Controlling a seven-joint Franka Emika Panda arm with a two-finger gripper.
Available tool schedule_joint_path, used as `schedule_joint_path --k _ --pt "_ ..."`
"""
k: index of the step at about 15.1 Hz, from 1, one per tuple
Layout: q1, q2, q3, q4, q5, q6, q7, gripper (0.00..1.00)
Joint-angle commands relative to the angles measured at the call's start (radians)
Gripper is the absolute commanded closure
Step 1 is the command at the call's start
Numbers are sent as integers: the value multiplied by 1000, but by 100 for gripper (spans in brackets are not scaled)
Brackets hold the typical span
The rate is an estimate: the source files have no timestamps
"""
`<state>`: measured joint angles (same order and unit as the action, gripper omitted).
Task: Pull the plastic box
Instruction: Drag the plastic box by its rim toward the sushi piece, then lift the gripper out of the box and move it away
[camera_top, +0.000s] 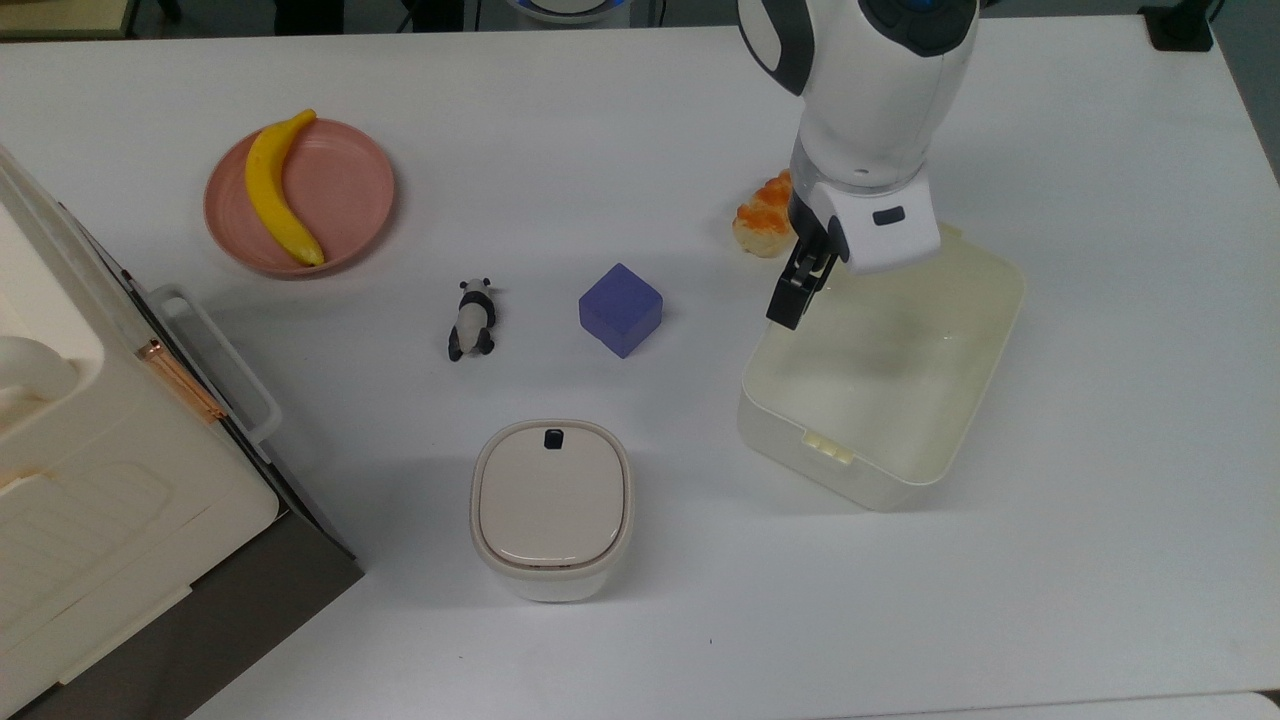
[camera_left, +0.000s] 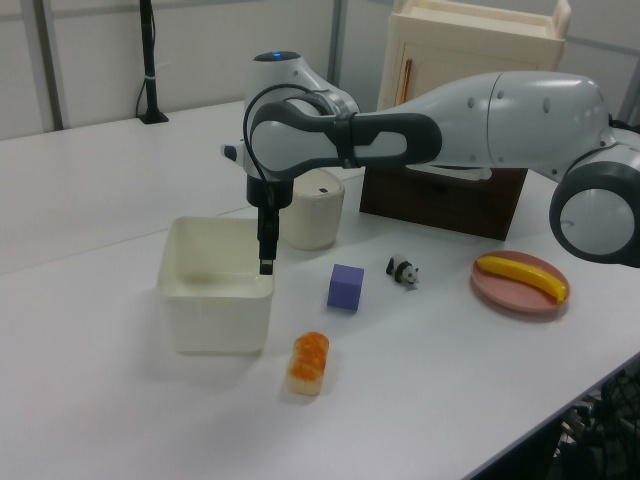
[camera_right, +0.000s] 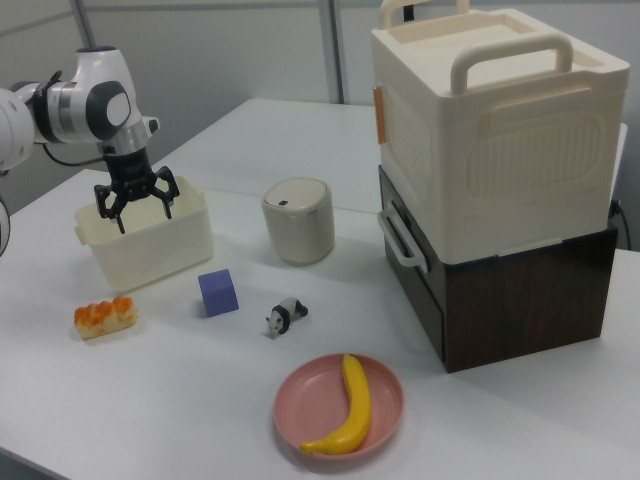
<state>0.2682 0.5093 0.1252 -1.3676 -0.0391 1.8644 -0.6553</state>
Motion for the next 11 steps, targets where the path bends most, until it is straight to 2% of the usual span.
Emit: schedule_joint_path --k 1,4,6,11 --pt "3 -99 -10 -36 79 -5 116 0" --pt "-39 -199 -10 -47 87 -40 225 0" --pt "-85 -236 -10 -41 84 -132 298 0" --pt "-252 -317 -10 -41 80 -309 341 0"
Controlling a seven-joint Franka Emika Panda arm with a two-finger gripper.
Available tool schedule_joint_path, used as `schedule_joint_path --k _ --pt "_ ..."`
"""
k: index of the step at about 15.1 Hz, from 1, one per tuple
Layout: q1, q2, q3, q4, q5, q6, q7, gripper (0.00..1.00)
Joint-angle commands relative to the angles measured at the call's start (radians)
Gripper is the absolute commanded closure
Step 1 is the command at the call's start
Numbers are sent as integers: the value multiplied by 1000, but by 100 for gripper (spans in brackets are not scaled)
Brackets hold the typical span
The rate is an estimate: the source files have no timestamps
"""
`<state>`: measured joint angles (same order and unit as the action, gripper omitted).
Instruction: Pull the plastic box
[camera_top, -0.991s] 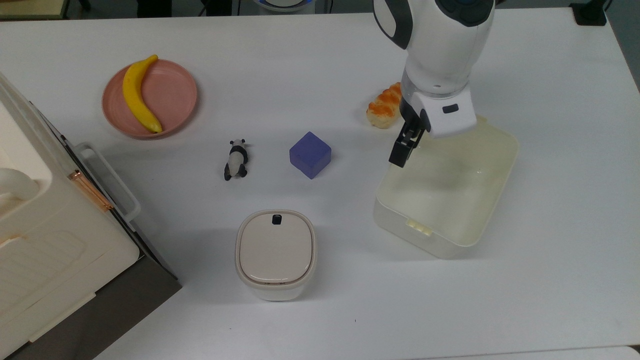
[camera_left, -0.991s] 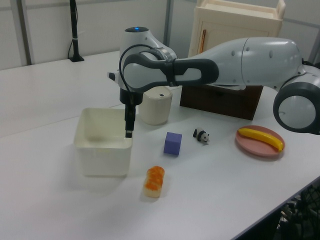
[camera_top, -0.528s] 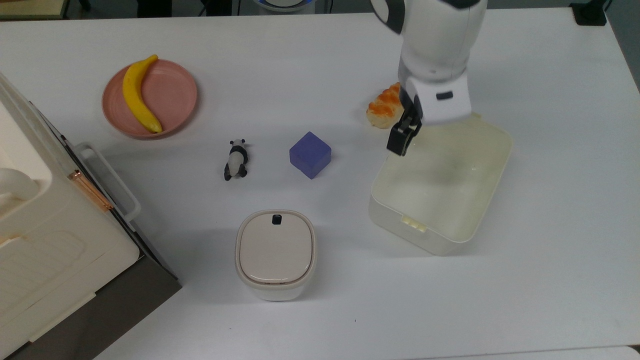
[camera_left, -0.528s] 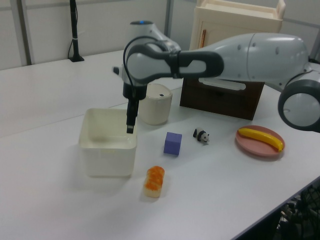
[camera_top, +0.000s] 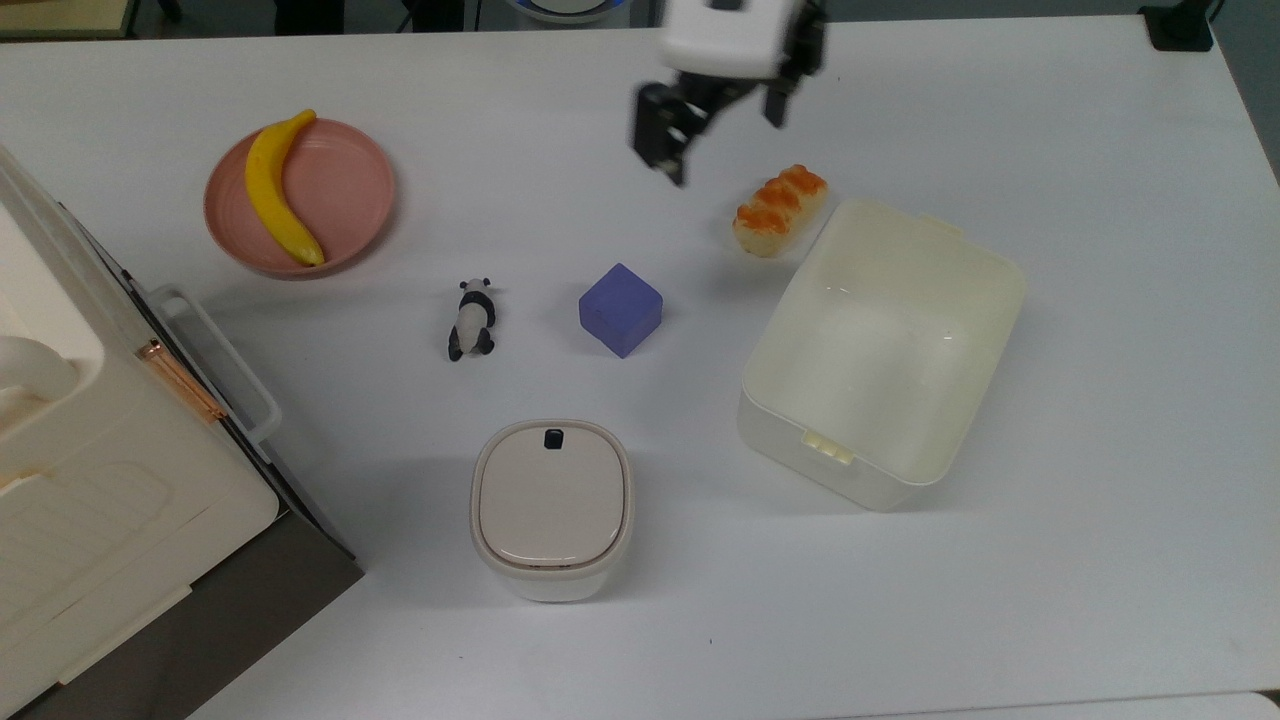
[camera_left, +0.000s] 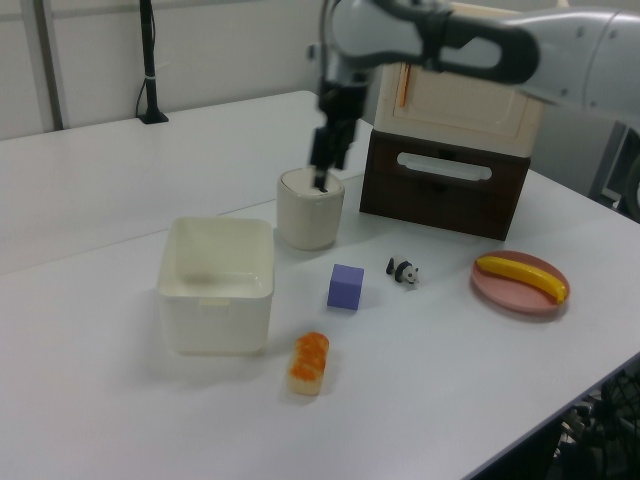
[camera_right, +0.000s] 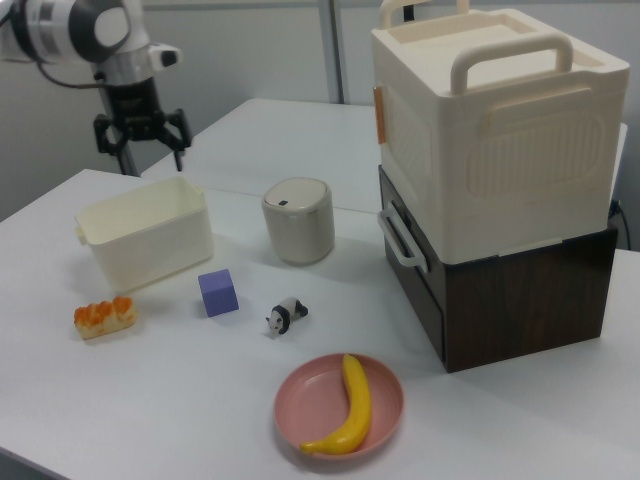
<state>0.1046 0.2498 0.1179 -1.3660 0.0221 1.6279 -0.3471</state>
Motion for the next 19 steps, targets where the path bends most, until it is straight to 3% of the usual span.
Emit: schedule_joint_path --k 1,5,8,19 --pt "-123 -69 -3 -48 19 -94 33 0" --pt "-233 -63 -3 -50 25 -97 104 0" --pt "-235 -63 -3 -48 16 -83 218 0" --pt "-253 -64 0 -48 12 -56 278 0"
